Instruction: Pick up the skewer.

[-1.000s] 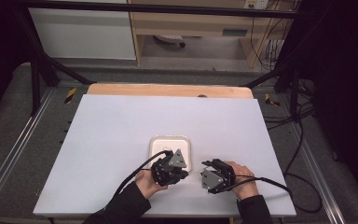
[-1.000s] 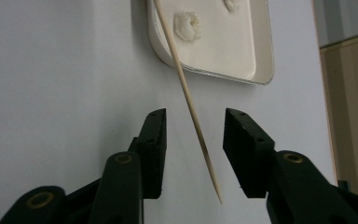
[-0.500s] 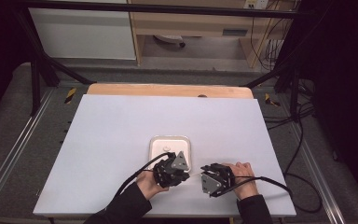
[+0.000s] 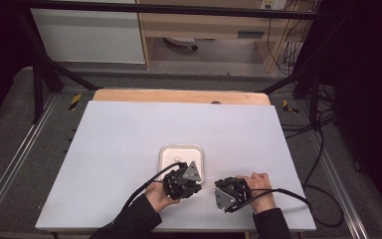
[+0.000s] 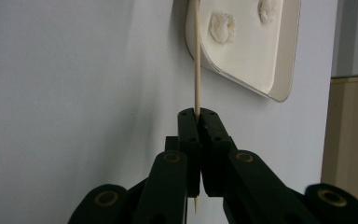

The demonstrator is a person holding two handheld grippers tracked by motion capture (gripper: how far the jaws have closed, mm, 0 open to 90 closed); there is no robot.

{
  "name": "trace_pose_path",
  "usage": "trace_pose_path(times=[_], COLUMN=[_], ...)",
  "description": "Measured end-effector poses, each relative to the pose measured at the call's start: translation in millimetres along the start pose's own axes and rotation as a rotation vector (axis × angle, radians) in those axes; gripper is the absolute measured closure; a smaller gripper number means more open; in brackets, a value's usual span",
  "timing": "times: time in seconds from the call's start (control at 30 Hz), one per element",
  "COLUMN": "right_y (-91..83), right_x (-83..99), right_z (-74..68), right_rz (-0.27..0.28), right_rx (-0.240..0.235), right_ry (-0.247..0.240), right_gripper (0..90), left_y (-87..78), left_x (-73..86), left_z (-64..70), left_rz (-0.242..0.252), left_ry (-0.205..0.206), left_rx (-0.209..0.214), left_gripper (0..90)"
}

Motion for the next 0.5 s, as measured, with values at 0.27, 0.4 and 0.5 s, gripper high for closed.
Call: trace_pose_path(times=[0.27, 0.4, 0.5], right_y=[2.0, 2.6, 1.7], right_x=[1.4, 1.0, 0.9], right_z=[0.0, 0.5, 0.4], right_rz=[-0.04, -0.044, -0.055], right_rx=[-0.009, -0.009, -0.009], right_ry=[-0.023, -0.026, -0.024], right_gripper=[89.0, 89.0, 89.1], left_y=[0.6, 3.7, 8.3], left_x=[10.6, 14.8, 16.4], left_z=[-6.4, -8.0, -8.3], left_rz=[-0.117, -0.178, -0.218], left_ry=[0.008, -0.005, -0.009], left_rx=[-0.014, 0.004, 0.02], left_gripper=[79.1, 78.1, 78.2])
Point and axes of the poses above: each handheld gripper's, and its own axes: y roughly forward along the jaws, x roughly out of its underside, z roughly to its right, the point moved 10 cm from there along y, roughly forward along the jaws, and after that the axes turned 4 degrees about x, right-handed, at the moved point
